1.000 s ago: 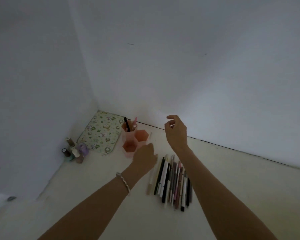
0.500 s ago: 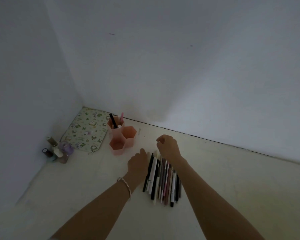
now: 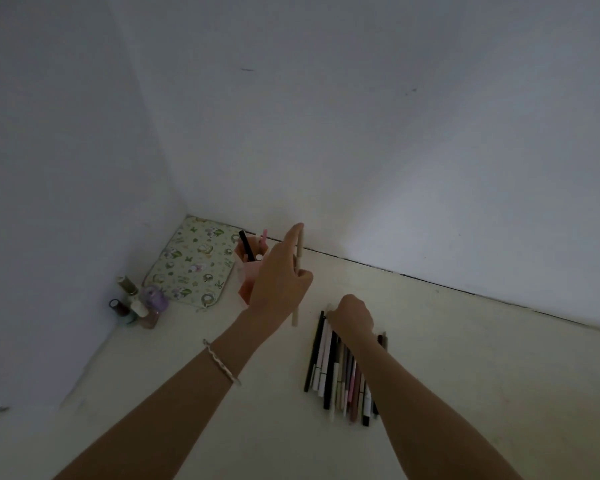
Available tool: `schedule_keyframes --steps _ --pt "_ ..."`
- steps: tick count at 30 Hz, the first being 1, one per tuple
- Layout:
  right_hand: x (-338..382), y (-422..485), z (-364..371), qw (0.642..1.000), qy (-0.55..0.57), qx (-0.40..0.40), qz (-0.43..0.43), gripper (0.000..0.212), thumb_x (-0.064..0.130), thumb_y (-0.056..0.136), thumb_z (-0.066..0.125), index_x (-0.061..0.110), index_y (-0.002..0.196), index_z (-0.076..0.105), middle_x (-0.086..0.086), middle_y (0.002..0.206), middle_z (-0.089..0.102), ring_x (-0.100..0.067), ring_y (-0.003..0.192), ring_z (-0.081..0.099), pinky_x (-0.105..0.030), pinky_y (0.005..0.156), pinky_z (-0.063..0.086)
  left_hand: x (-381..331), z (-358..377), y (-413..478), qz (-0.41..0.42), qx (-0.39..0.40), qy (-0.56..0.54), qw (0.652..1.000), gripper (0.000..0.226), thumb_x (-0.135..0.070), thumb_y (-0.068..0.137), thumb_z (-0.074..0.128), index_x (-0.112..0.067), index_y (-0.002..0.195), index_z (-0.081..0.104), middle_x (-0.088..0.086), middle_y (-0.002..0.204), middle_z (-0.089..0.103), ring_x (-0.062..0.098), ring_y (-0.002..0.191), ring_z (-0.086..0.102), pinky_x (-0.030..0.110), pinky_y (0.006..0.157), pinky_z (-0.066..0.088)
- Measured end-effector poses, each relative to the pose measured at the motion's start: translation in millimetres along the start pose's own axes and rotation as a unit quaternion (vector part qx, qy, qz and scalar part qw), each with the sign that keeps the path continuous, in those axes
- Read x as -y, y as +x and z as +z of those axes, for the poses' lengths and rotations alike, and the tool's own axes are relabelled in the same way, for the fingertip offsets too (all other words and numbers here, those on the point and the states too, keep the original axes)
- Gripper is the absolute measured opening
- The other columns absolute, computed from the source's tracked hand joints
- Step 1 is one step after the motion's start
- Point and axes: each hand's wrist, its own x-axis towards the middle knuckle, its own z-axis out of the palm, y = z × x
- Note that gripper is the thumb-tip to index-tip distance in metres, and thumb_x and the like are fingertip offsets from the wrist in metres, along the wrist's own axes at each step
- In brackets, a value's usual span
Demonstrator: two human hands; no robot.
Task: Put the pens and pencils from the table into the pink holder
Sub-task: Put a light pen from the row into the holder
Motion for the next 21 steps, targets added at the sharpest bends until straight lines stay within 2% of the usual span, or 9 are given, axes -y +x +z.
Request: schedule_keyframes --steps 2,5,6,8,9,11,14,17,21 --pt "1.2 2.0 1.9 0.999 0.041 0.009 0.006 0.034 0.023 0.092 0.056 0.015 0.063 0.042 0.002 0.063 0.048 -0.012 0.053 0.047 -0.020 0.046 0.036 2.4 0.0 -1.9 -0.012 0.003 -0.026 1.000 0.078 -0.002 0.080 0.061 -0.030 0.147 0.033 -0.002 0.078 0.049 0.008 0.066 0.047 0.015 0.072 0.052" --pt "5.3 3.8 -3.5 0.993 0.116 0.016 0.015 0.038 0.025 0.089 0.060 0.014 0.058 0.040 0.002 0.054 0.045 -0.012 0.045 0.042 -0.017 0.044 0.033 4.9 -3.6 -2.2 -0.013 -0.009 -0.042 0.999 0.070 -0.006 0.085 0.059 -0.031 0.145 0.034 0.002 0.082 0.055 0.013 0.069 0.056 0.037 0.069 0.058" --pt "8.2 4.7 -9.9 0.991 0.136 0.008 0.016 0.039 0.025 0.087 0.061 0.013 0.057 0.040 0.001 0.052 0.043 -0.012 0.043 0.041 -0.017 0.045 0.032 5.2 -7.5 -0.4 -0.009 -0.022 -0.051 0.998 0.067 -0.008 0.087 0.058 -0.032 0.145 0.033 0.003 0.086 0.058 0.014 0.071 0.060 0.036 0.067 0.059" --pt "15.9 8.6 -30.4 0.988 0.155 -0.021 0.004 0.040 0.024 0.085 0.061 0.012 0.053 0.040 0.001 0.048 0.039 -0.014 0.042 0.038 -0.020 0.046 0.031 7.1 -20.2 7.0 0.003 -0.079 -0.085 0.993 0.064 -0.010 0.091 0.057 -0.032 0.146 0.032 0.000 0.089 0.061 0.006 0.069 0.065 0.020 0.059 0.057" --pt "20.7 10.6 -43.6 0.986 0.159 -0.041 -0.007 0.042 0.023 0.085 0.061 0.011 0.050 0.040 0.000 0.046 0.037 -0.016 0.042 0.037 -0.021 0.047 0.030 8.9 -29.2 12.2 0.010 -0.129 -0.099 0.987 0.064 -0.010 0.091 0.057 -0.032 0.146 0.032 -0.005 0.087 0.061 0.001 0.067 0.065 0.013 0.056 0.054" --pt "30.4 13.8 -72.0 0.980 0.181 -0.075 -0.026 0.040 0.022 0.085 0.058 0.005 0.051 0.046 -0.006 0.050 0.039 -0.020 0.050 0.039 -0.025 0.049 0.030 13.3 -48.3 24.5 0.014 -0.233 -0.116 0.965 0.065 -0.011 0.091 0.058 -0.031 0.147 0.031 -0.010 0.087 0.060 -0.002 0.069 0.064 0.009 0.056 0.051" --pt "48.3 12.4 -103.9 0.954 0.275 -0.112 -0.044 0.030 0.022 0.087 0.055 -0.006 0.082 0.062 -0.014 0.069 0.058 -0.024 0.065 0.052 -0.028 0.057 0.038 21.3 -71.0 36.8 0.018 -0.327 -0.128 0.936 0.061 -0.016 0.092 0.055 -0.034 0.145 0.032 0.000 0.099 0.064 0.006 0.076 0.066 0.010 0.063 0.051" --pt "70.7 1.5 -119.0 0.917 0.360 -0.147 -0.082 0.018 0.020 0.087 0.055 0.004 0.094 0.060 -0.013 0.082 0.067 -0.026 0.071 0.062 -0.032 0.060 0.047 30.6 -74.0 41.1 0.022 -0.323 -0.102 0.941 0.059 -0.017 0.095 0.053 -0.036 0.145 0.030 0.007 0.109 0.064 0.016 0.085 0.067 0.022 0.073 0.057" --pt "97.5 -18.9 -122.8 0.866 0.434 -0.193 -0.157 0.013 0.010 0.087 0.055 0.010 0.099 0.058 -0.002 0.072 0.065 -0.021 0.065 0.063 -0.037 0.064 0.053 49.1 -61.4 37.4 0.017 -0.233 -0.038 0.972 0.049 -0.021 0.101 0.048 -0.029 0.147 0.034 0.006 0.131 0.057 0.018 0.111 0.061 0.037 0.094 0.053"
